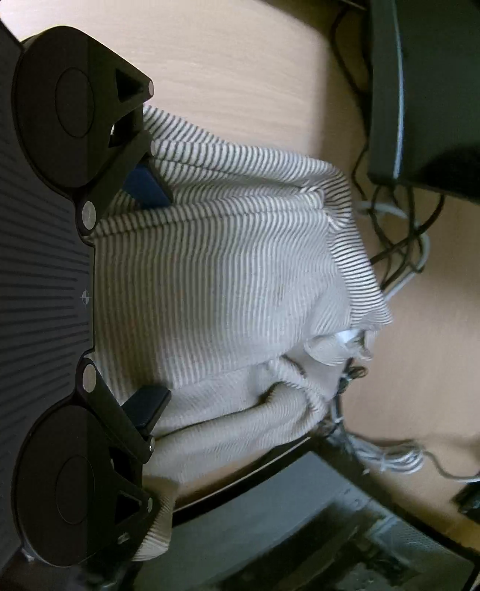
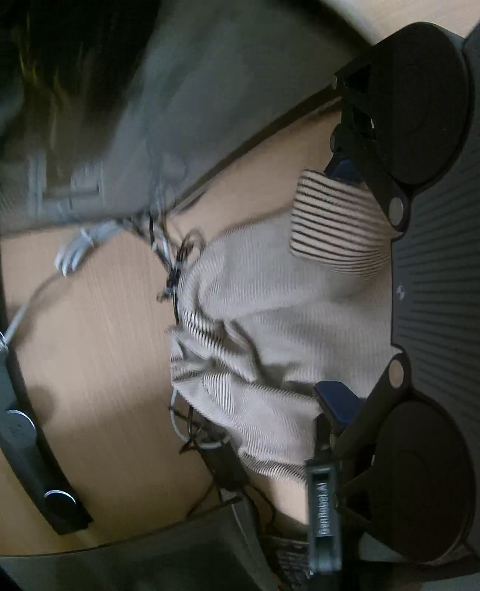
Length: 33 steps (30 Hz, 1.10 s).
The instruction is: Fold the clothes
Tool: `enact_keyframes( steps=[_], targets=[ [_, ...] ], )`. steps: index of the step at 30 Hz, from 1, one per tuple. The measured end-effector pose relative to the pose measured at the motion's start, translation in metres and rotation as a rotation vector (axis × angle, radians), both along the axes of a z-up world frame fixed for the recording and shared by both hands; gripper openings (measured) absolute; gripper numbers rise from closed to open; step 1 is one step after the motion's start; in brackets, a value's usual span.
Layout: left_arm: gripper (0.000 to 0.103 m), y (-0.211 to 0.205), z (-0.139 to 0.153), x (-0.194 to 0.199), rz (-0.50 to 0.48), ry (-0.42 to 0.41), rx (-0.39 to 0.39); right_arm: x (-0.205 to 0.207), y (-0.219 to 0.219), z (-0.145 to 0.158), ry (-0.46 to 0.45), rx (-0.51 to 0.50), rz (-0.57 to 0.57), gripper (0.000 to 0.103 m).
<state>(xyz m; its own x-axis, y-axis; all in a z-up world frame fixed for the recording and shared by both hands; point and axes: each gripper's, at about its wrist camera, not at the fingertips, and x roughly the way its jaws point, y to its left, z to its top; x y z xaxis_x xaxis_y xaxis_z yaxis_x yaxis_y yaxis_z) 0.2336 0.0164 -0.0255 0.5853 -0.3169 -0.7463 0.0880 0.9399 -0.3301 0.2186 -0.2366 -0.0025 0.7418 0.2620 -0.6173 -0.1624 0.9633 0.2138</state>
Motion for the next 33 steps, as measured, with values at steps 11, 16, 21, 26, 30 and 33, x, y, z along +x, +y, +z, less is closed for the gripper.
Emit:
enact_keyframes(
  steps=[11,16,21,26,30,33],
  targets=[
    [0.103,-0.015,-0.004,-0.009,-0.029,-0.024,0.128,0.047,0.012,-0.04,0.041,0.036,0.09,0.103],
    [0.103,-0.011,-0.005,-0.032,-0.053,-0.022,0.15,0.028,-0.001,-0.037,0.087,0.1,0.116,0.103],
    [0.103,0.003,-0.002,-0.075,-0.078,0.022,0.107,0.006,-0.015,-0.03,0.19,0.198,0.154,0.103],
    [0.103,0.025,0.002,-0.115,-0.112,0.063,0.007,-0.031,-0.015,-0.031,0.216,0.151,0.202,0.103],
    [0.103,0.046,0.006,-0.117,-0.091,0.051,-0.055,-0.053,-0.001,-0.031,0.197,0.068,0.201,0.103],
    [0.091,0.061,0.01,-0.119,-0.075,0.042,-0.102,-0.056,0.006,-0.023,0.163,0.018,0.14,0.103]
  ],
)
